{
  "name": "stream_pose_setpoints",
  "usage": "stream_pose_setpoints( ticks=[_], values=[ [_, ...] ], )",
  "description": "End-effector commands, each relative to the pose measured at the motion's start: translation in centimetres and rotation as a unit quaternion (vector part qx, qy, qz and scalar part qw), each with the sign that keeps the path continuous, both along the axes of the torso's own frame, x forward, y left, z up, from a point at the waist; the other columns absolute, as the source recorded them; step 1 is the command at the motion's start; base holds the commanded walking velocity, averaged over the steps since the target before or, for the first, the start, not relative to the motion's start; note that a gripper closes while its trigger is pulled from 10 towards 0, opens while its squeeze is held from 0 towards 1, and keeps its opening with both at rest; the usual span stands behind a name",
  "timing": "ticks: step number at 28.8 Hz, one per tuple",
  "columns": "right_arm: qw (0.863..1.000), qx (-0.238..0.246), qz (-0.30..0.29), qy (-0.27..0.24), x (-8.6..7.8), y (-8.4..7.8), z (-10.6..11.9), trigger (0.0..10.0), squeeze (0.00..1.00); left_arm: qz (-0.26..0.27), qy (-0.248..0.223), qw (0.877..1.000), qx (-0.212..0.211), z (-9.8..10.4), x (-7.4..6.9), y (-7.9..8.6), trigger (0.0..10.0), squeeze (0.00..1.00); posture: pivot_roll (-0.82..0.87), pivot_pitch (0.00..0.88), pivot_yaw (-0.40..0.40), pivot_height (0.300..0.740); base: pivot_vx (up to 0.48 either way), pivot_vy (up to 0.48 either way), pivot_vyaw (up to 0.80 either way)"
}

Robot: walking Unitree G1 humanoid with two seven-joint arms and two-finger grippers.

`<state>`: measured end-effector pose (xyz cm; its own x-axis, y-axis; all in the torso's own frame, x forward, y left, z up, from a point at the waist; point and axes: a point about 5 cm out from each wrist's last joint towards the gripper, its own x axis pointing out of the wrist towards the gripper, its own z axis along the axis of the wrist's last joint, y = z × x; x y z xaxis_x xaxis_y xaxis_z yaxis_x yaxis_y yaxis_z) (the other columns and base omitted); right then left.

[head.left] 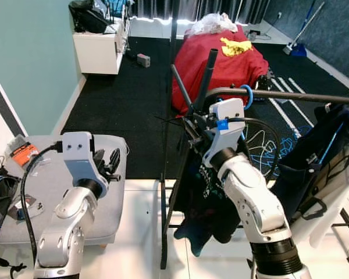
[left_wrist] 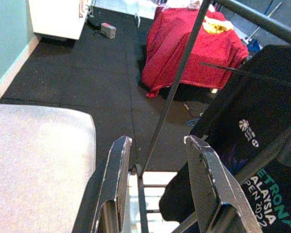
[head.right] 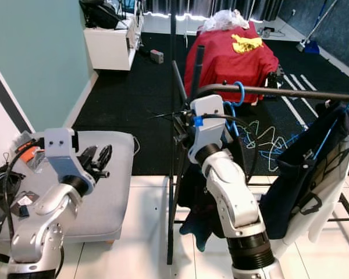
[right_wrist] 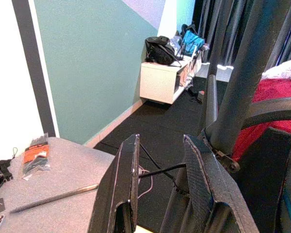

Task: Hang hanger

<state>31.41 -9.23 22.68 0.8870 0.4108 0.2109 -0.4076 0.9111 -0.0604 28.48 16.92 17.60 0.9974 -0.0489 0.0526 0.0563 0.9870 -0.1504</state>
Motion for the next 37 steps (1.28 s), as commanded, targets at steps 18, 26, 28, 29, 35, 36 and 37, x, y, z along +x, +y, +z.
stream_pose_setpoints(
  ticks=[18,26,28,29,35,36,37],
  values=[
    [0.999,-0.008,-0.011,-0.039,0.2,-1.7,0.3,10.0,0.00,0.004,-0.014,1.000,0.007,1.3,0.3,0.3,10.0,0.00,0.00,0.047,-0.055,0.740,0.000,-0.367,0.00],
    [0.999,-0.006,-0.004,-0.043,-0.1,-1.9,0.1,10.0,0.00,0.036,-0.026,0.999,0.007,2.2,0.2,2.2,10.0,0.00,0.01,0.036,-0.068,0.740,0.000,-0.370,0.00],
    [0.999,-0.006,-0.003,-0.044,-0.1,-1.9,0.1,10.0,0.00,0.041,-0.031,0.999,0.006,2.6,0.2,2.5,10.0,0.00,0.01,0.035,-0.068,0.740,0.000,-0.364,0.00],
    [0.999,-0.006,-0.002,-0.044,-0.1,-1.9,0.1,10.0,0.00,0.043,-0.034,0.998,0.005,2.8,0.2,2.7,10.0,0.00,0.01,0.035,-0.068,0.740,0.000,-0.364,0.00],
    [0.999,-0.005,0.000,-0.047,-0.1,-2.0,0.2,10.0,0.00,0.045,-0.047,0.998,0.008,3.9,0.2,3.4,10.0,0.00,0.00,0.034,-0.061,0.740,0.000,-0.366,0.00],
    [0.999,-0.005,0.000,-0.047,-0.1,-2.0,0.2,10.0,0.00,0.045,-0.047,0.998,0.008,3.9,0.2,3.4,10.0,0.00,0.00,0.034,-0.061,0.740,0.000,-0.364,0.00],
    [0.999,-0.005,-0.001,-0.048,-0.1,-2.1,0.2,10.0,0.00,0.044,-0.052,0.998,0.008,4.2,0.2,3.4,10.0,0.00,0.00,0.034,-0.061,0.740,0.000,-0.360,0.00]
  ],
)
